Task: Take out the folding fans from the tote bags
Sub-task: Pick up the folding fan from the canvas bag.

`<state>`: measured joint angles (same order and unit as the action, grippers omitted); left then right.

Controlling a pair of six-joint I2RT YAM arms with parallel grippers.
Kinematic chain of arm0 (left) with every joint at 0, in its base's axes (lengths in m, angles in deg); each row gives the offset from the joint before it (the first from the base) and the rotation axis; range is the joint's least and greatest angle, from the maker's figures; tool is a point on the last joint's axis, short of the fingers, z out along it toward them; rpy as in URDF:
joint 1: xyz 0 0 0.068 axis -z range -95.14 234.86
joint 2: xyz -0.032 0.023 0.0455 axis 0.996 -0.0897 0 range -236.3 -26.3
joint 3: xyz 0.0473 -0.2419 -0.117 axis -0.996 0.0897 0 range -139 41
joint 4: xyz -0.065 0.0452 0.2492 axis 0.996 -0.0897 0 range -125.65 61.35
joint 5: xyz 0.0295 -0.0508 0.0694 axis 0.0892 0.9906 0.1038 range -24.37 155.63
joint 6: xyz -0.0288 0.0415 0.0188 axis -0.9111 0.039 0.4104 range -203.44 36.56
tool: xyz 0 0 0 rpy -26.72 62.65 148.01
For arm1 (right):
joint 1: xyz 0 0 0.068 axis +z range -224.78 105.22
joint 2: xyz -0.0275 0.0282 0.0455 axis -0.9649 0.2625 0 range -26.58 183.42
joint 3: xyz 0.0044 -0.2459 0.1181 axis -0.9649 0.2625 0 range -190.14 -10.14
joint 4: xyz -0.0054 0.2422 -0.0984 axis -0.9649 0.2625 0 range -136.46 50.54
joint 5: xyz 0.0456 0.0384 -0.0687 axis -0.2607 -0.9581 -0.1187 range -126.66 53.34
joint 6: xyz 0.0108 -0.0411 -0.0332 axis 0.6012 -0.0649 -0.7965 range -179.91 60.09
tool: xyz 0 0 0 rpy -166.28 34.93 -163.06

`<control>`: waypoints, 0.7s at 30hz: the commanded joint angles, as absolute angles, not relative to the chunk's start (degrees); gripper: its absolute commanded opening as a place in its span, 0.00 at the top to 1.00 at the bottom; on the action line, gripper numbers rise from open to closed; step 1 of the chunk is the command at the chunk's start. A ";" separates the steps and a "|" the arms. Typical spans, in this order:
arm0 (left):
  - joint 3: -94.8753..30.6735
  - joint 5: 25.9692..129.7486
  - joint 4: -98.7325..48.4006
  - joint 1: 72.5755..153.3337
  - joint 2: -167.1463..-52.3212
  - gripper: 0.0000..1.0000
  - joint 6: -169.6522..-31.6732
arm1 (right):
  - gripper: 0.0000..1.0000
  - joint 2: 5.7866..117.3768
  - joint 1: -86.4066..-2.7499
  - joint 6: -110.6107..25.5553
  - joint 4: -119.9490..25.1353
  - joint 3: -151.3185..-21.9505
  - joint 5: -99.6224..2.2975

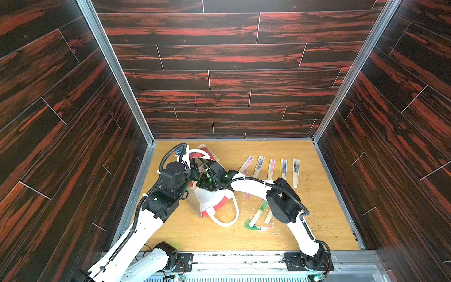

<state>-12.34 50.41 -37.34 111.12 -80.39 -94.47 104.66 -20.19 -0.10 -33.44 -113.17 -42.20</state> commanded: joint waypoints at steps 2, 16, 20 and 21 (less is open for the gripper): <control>-12.80 49.38 -33.19 111.05 -80.52 1.00 -95.44 | 0.65 108.27 -20.54 2.05 -28.20 -115.19 -41.36; -12.96 50.60 -34.95 111.05 -80.03 1.00 -95.75 | 0.65 111.61 -22.04 3.78 -33.95 -116.69 -42.35; -12.89 51.29 -35.54 111.07 -79.59 1.00 -95.92 | 0.67 111.76 -22.35 4.68 -38.95 -115.86 -43.24; -12.85 51.38 -35.61 111.06 -79.49 1.00 -96.06 | 0.67 111.59 -22.35 4.77 -40.49 -115.42 -43.28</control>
